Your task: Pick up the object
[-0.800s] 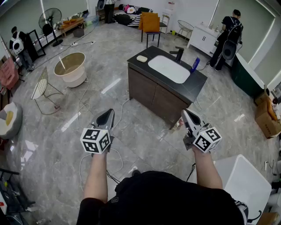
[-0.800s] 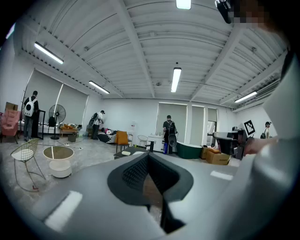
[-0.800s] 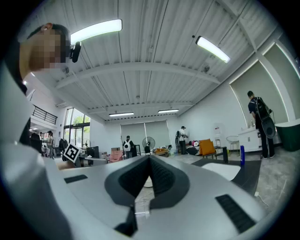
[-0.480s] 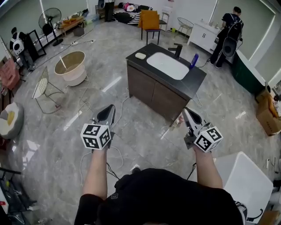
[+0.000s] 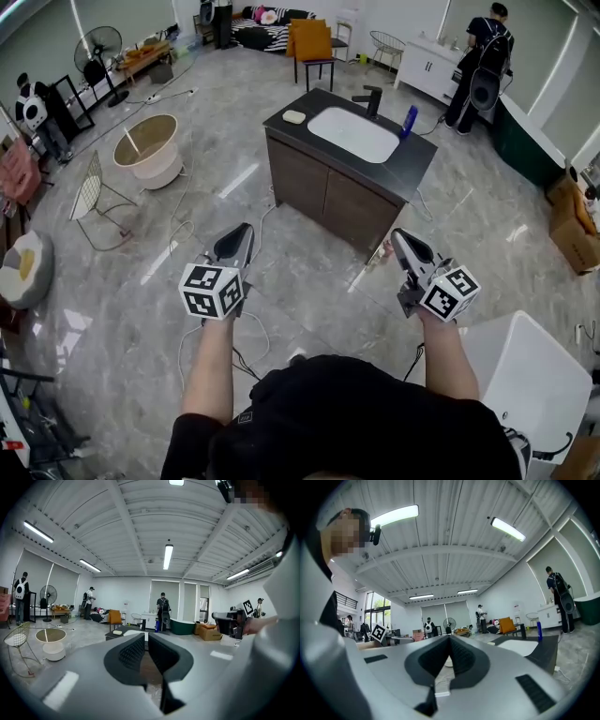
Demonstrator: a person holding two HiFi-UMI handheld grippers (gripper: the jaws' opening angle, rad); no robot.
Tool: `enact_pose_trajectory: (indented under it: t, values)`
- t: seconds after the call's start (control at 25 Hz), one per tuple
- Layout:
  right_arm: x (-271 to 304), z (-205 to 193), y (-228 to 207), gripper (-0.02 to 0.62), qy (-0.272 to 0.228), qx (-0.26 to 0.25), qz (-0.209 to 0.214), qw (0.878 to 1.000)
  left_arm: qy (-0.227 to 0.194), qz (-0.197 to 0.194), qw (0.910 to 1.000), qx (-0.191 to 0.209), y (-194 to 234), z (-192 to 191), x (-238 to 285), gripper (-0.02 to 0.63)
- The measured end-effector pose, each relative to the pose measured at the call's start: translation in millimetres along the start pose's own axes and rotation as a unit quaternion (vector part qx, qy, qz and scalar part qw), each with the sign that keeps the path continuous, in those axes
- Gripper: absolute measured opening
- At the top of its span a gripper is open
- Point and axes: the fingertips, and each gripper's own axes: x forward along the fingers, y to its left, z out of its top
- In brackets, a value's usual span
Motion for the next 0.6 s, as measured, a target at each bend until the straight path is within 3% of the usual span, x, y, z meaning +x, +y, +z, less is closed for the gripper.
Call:
enact_pose_trajectory:
  t: [0.2,0.6]
  values:
    - [5.8,-2.3,10.8,0.012,0.008,0.001,-0.002,1.000,-0.002,-0.008,1.0000,0.005,2.3,-4.5,-9.4,0.018]
    - [15.9,-17.3,19.6,0.012,0.041,0.001,-0.005,0.999,0.004,-0.013,0.9995,-0.029,24.8,-25.2,-16.6,0.162]
